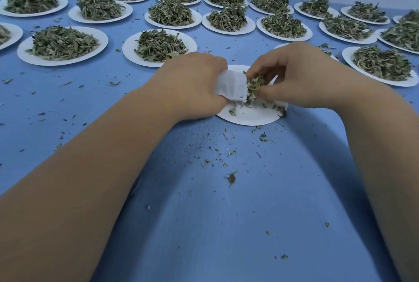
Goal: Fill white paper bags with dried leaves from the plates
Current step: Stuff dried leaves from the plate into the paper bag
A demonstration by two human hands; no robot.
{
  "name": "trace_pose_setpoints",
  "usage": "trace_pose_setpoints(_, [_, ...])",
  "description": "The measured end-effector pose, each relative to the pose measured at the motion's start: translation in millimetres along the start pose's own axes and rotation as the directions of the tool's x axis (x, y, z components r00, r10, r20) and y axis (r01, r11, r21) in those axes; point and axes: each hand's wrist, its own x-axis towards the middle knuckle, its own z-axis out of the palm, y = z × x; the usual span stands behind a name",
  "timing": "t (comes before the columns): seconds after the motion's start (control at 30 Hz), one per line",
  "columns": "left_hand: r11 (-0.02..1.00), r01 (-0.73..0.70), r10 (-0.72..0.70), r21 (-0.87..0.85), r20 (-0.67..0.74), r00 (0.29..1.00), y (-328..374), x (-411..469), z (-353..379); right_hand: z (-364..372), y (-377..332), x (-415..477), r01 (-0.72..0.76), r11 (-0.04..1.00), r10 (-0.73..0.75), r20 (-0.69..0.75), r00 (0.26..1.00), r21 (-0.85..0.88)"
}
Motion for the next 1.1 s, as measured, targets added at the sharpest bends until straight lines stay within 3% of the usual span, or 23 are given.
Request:
trace_pose_setpoints(0.17, [1.0, 0.0, 0.0, -0.008, -0.055, 0.998, -2, 1, 4, -1, -4, -1, 0.005, 0.981, 0.003, -0.039, 0.999, 0.192])
trace_pose_setpoints(0.37, [0.998, -0.006, -0.002, -0.058, -0.136, 0.991, 2, 0, 8, 10, -20, 3, -0.03, 0.954, 0.069, -0.124, 0.99, 0.298])
trace_pose_setpoints(0.53, [0.989, 0.079, -0.101, -0.123, -0.187, 0.977, -2, 1, 2, 3, -28, -4, -0.041, 0.935, 0.025, 0.052, 0.998, 0.352])
trace_pose_setpoints(0.7, [0.975, 0.122, -0.159, -0.186, -0.198, 0.967, -1, 0, -2, 6, -25, -2, -0.019, 0.898, 0.044, -0.047, 0.998, 0.439])
trace_pose_setpoints(0.87, [0.977, 0.123, -0.155, -0.172, -0.185, 0.97, -1, -4, -6, 11, -22, 1, 0.037, 0.741, 0.034, -0.092, 0.995, 0.671])
trace_pose_setpoints(1.0, [0.974, 0.063, -0.107, -0.219, -0.197, 0.975, 5, -6, -3, 15, -24, 3, 0.012, 0.72, 0.047, -0.066, 0.997, 0.693])
trace_pose_setpoints(1.1, [0.972, 0.054, -0.101, -0.228, -0.202, 0.974, 9, -6, -2, 16, -25, 3, 0.022, 0.794, 0.053, -0.106, 0.993, 0.608])
